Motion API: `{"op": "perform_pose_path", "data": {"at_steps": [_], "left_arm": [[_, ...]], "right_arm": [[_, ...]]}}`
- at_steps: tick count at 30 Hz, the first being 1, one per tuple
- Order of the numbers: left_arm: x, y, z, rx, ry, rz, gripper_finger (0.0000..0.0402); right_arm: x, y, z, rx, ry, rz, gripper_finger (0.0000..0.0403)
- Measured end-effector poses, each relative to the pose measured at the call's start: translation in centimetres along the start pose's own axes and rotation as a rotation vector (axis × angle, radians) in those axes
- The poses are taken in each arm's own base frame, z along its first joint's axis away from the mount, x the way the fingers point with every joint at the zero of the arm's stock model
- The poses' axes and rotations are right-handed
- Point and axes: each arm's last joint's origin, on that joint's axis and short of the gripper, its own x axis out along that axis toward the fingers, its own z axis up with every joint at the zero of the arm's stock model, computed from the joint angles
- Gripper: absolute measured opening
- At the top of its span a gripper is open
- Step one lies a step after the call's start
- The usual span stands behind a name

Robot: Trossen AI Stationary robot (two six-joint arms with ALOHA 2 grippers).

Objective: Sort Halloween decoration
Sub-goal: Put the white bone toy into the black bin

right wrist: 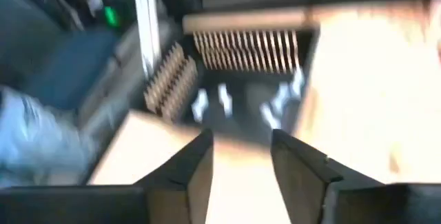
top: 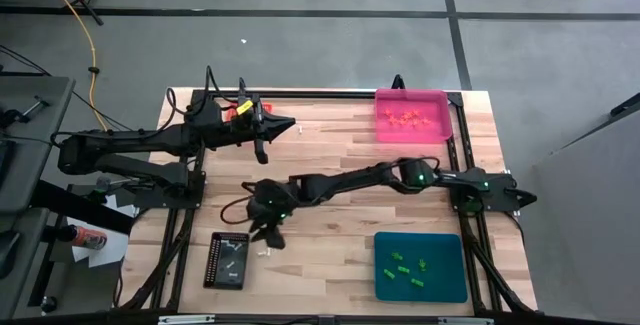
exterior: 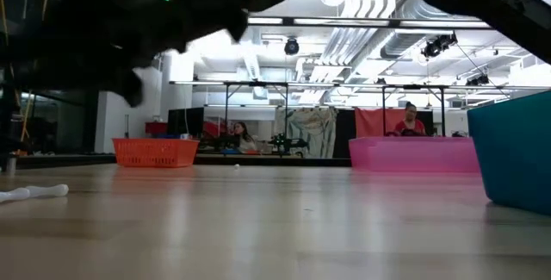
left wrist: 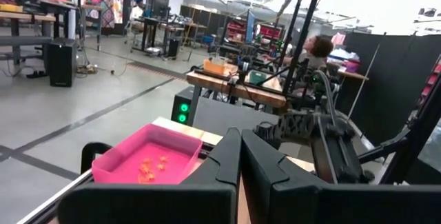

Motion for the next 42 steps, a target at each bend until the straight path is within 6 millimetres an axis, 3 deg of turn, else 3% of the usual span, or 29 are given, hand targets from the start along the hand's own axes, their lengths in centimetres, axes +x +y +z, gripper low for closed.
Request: {"op": "perform_pose_path", "data": {"at_steps": [4, 8, 12, 19, 23, 27, 32, 38, 42], "left_arm": [[0.0, 0.0, 0.0, 0.001, -0.004, -0.001, 0.0], [0.0, 0.0, 0.1, 0.0, -0.009, -0.002, 0.0], [0.0, 0.0, 0.2, 0.0, -0.019, -0.004, 0.0], [0.0, 0.0, 0.2, 0.001, -0.018, -0.003, 0.0], [0.0, 0.0, 0.1, 0.001, -0.012, -0.001, 0.0], [0.0, 0.0, 0.1, 0.001, -0.007, 0.0, 0.0], [0.0, 0.1, -0.3, 0.002, 0.028, 0.008, 0.0], [0.0, 0.1, -0.7, -0.039, 0.087, -0.04, 0.0], [0.0, 0.1, -0.9, -0.057, 0.12, -0.127, 0.0]], "right_arm": [[-1.9, -0.7, -1.6, -0.015, 0.162, -0.03, 0.0083], [-4.2, -0.8, -4.7, 0.024, 0.273, -0.016, 0.0019], [-8.5, 0.1, -8.5, 0.095, 0.291, -0.046, 0.0012], [-18.5, 3.6, -14.9, 0.275, 0.095, -0.249, 0.0002], [-23.0, 5.7, -16.7, 0.35, -0.15, -0.306, 0.0003], [-25.9, 6.8, -16.3, 0.281, -0.412, -0.323, 0.0001], [-28.0, 6.8, -12.6, 0.124, -0.661, -0.315, 0.0001], [-29.3, 6.2, -7.3, -0.012, -0.714, -0.375, 0.0], [-30.0, 5.6, -5.4, -0.037, -0.698, -0.423, 0.0]]}}
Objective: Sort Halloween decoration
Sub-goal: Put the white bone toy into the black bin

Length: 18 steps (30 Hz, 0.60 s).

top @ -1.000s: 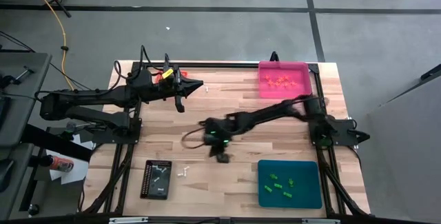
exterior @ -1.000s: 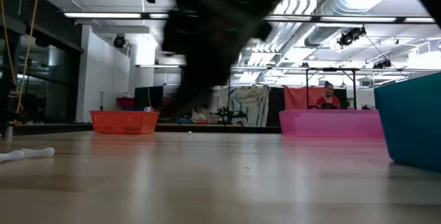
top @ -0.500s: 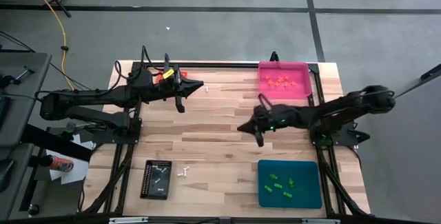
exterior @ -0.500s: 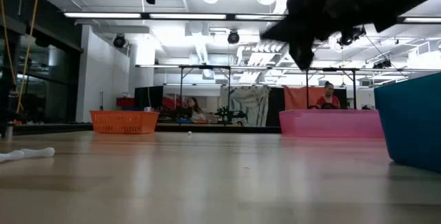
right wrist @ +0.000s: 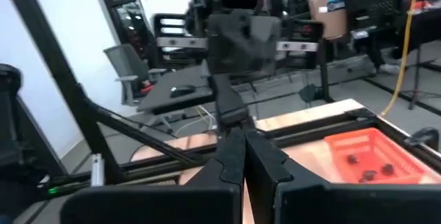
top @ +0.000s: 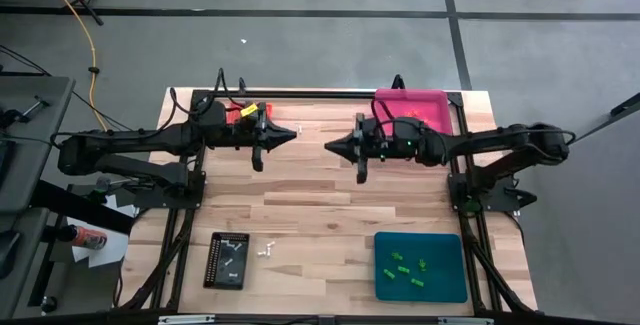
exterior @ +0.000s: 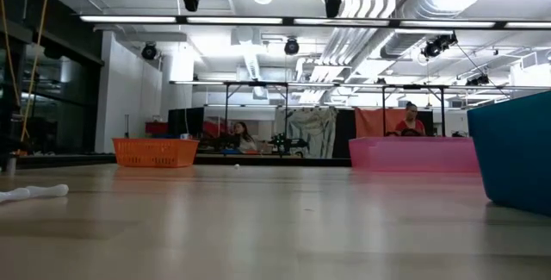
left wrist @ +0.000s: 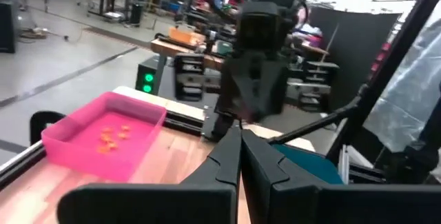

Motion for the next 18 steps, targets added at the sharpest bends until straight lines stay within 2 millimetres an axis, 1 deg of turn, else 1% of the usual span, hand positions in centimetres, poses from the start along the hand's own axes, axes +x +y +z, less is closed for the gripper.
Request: {"op": "perform_pose_path", "data": {"at_steps": [4, 7, 11, 12, 14, 18], "left_arm": [[0.0, 0.1, -0.2, 0.038, 0.021, -0.01, 0.0], [-0.1, 0.4, -0.4, 0.072, 0.053, -0.005, 0.0], [-0.7, 1.1, -0.3, 0.096, 0.081, -0.058, 0.0], [-0.8, 1.4, -0.5, 0.099, 0.07, -0.065, 0.0], [-1.4, 2.2, -1.6, 0.074, 0.046, -0.063, 0.0], [-2.9, 3.7, -3.4, -0.031, -0.096, -0.039, 0.0]], "right_arm": [[0.1, -0.5, 1.0, 0.001, -0.031, -0.017, 0.0], [0.1, -0.9, 1.0, 0.026, -0.024, -0.032, 0.0], [0.1, -1.2, 0.8, 0.056, -0.001, -0.046, 0.0], [0.1, -1.2, 0.7, 0.06, 0.003, -0.047, 0.0], [0.1, -1.2, 0.7, 0.06, 0.001, -0.045, 0.0], [0.1, -1.2, 0.5, 0.065, 0.027, -0.051, 0.0]]}}
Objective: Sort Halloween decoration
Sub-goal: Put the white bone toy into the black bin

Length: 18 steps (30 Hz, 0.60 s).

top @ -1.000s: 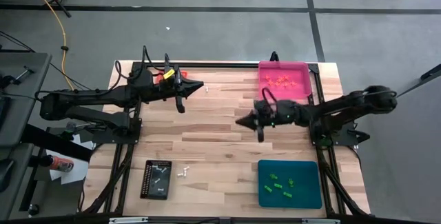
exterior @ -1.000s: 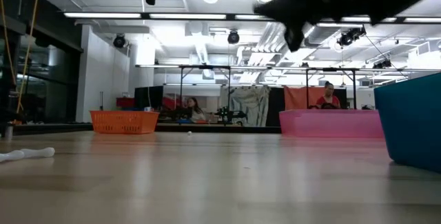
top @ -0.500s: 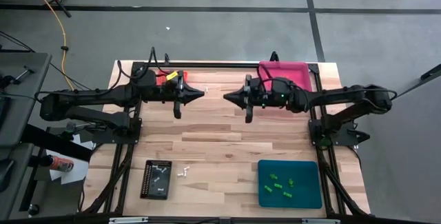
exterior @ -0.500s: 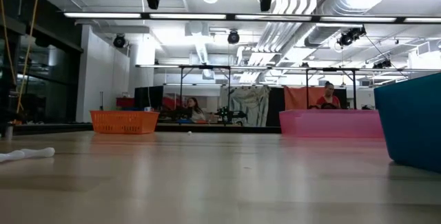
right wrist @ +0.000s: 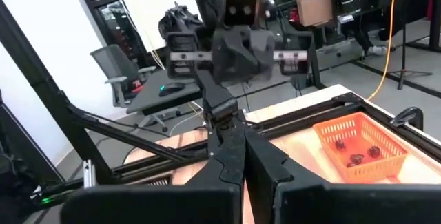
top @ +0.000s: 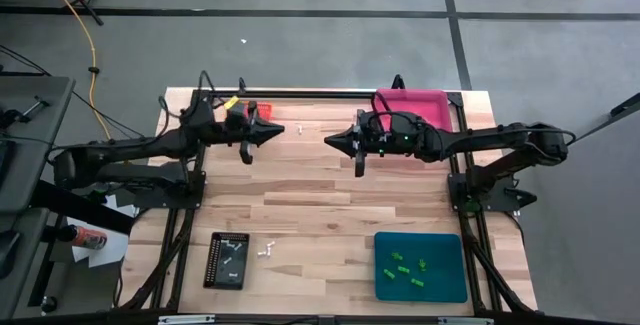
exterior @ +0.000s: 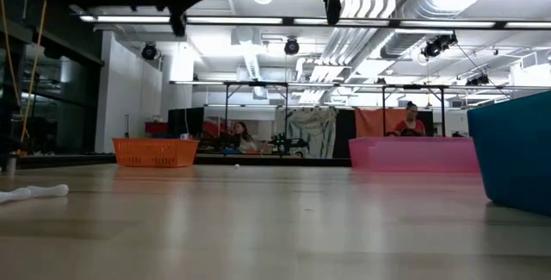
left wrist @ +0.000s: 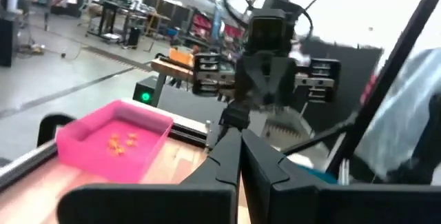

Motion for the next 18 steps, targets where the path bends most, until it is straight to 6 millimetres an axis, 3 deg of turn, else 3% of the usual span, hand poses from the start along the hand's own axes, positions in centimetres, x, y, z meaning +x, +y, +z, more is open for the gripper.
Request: {"op": "perform_pose_path", "data": {"at_steps": [4, 10, 18], "left_arm": [[-1.0, 0.4, -1.1, -0.084, -0.034, 0.022, 0.0], [-0.3, -1.8, -0.6, -0.014, -0.053, -0.013, 0.0], [0.2, -3.3, -2.3, -0.003, 0.035, 0.069, 0.0]], "right_arm": [[0.0, 0.0, -0.1, -0.002, 0.008, -0.003, 0.0], [0.0, -0.1, -0.2, -0.029, 0.024, 0.004, 0.0], [0.0, -0.1, -0.2, -0.036, 0.025, 0.006, 0.0]]}}
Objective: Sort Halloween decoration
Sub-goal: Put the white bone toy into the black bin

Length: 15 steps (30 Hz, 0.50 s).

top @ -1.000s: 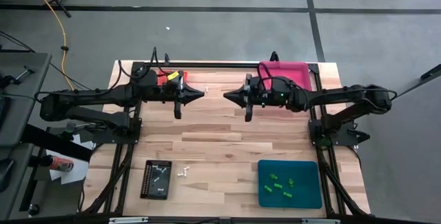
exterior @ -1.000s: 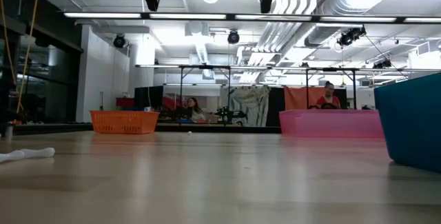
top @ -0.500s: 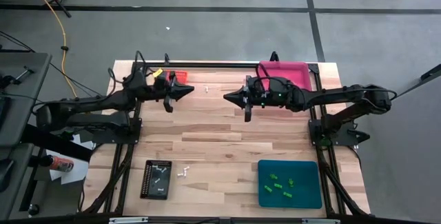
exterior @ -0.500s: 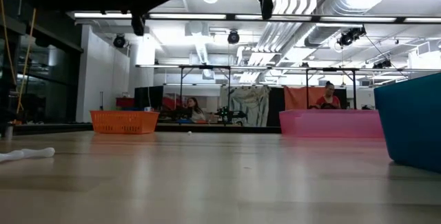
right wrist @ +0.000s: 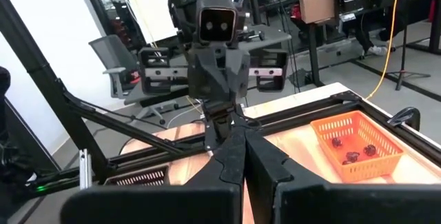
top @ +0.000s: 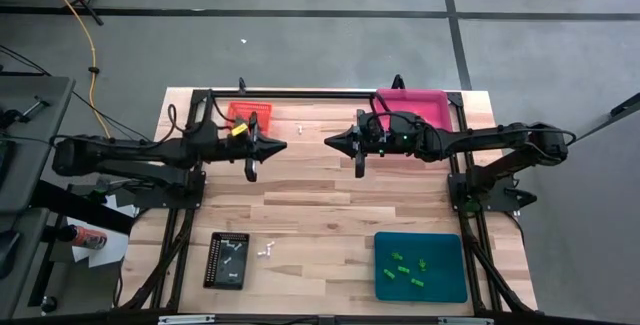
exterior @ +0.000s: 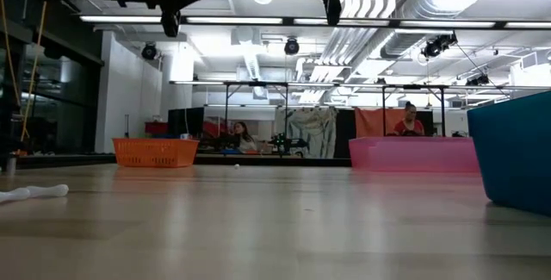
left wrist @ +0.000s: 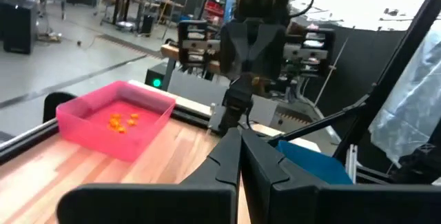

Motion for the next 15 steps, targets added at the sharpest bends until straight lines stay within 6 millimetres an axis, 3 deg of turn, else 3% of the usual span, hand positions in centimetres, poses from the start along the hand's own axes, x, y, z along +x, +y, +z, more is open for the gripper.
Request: {"op": "perform_pose_path", "data": {"at_steps": [15], "left_arm": [[-0.01, -0.24, 0.02, 0.033, -0.007, -0.002, 0.0]], "right_arm": [[-0.01, -0.03, -0.11, -0.01, 0.011, -0.003, 0.0]]}}
